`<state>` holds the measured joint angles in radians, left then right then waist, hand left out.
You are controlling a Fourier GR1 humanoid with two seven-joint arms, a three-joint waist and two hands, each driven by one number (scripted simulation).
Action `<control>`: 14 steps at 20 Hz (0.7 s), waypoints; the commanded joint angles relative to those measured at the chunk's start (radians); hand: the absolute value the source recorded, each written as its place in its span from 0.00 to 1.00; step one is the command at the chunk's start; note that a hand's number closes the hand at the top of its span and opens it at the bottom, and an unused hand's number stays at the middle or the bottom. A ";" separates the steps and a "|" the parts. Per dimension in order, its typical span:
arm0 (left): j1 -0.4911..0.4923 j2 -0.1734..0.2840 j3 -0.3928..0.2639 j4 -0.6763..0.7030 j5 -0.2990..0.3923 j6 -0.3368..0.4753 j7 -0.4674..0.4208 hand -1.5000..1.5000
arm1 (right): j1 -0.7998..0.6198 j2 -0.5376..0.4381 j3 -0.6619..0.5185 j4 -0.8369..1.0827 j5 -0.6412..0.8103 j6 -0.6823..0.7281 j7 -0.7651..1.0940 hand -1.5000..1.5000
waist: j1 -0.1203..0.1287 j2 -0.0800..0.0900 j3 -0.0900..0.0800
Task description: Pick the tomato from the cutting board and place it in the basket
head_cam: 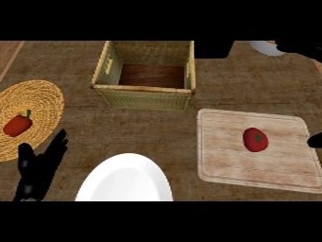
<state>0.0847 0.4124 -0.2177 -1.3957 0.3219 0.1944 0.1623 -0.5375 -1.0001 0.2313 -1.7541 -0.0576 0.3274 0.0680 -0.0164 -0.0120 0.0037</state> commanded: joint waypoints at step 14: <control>0.041 -0.025 -0.009 0.011 -0.032 -0.030 0.038 0.50 | -0.059 -0.303 -0.121 0.107 0.006 0.580 -0.105 0.00 | 0.021 0.012 -0.004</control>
<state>0.0842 0.3940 -0.2138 -1.4023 0.2899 0.1805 0.1650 -0.6002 -1.2776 0.1503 -1.6685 -0.0714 0.8260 0.0105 0.0036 -0.0046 0.0057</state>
